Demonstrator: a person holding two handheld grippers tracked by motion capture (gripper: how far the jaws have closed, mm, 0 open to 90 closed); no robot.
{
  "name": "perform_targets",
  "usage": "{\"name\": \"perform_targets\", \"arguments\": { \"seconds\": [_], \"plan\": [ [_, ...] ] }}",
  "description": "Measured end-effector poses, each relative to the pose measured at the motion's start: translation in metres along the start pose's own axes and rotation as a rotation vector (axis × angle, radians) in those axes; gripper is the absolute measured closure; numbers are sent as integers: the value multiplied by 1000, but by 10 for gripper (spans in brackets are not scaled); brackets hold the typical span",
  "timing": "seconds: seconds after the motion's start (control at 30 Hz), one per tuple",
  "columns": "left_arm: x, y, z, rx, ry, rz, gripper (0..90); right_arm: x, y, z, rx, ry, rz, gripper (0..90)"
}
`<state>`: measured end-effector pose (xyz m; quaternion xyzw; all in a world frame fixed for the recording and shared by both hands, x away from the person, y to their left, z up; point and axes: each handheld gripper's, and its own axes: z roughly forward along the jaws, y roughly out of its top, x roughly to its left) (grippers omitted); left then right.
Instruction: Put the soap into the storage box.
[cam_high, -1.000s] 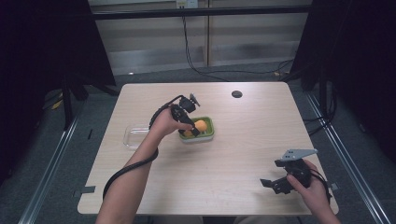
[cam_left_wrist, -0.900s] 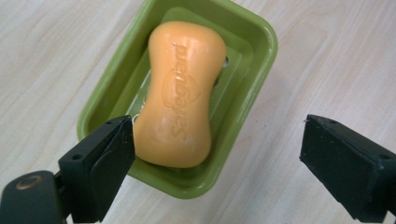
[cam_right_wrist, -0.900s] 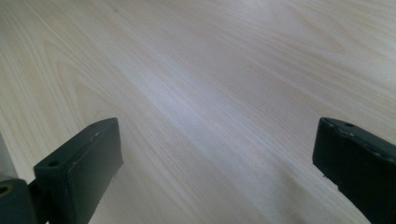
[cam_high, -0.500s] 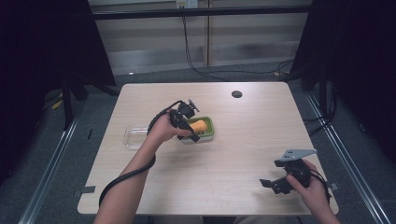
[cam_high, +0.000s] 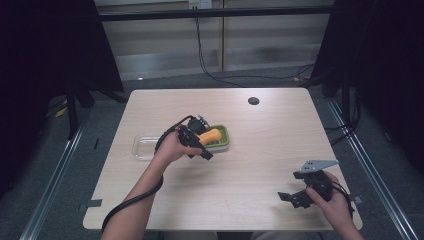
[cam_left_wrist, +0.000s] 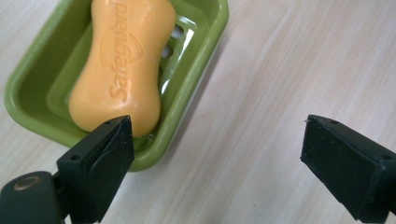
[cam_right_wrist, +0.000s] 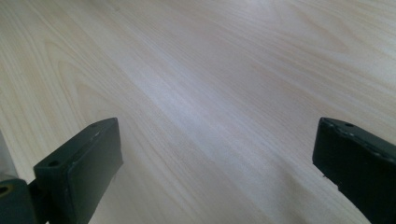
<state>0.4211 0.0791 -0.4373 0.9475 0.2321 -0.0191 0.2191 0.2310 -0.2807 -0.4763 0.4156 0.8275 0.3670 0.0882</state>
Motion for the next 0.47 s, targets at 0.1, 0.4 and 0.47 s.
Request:
{"name": "perform_targets", "arguments": {
  "seconds": [0.1, 0.4, 0.47],
  "plan": [
    [-1, -3, -1, 5, 0, 3, 91, 0, 0, 0, -3, 0, -1, 13],
    [-6, -19, 0, -20, -9, -17, 81, 0, 0, 1, -1, 0, 0, 13],
    [-6, -19, 0, -21, -3, -18, 79, 1, 0, 1, -2, 0, 1, 13]
  ]
}}
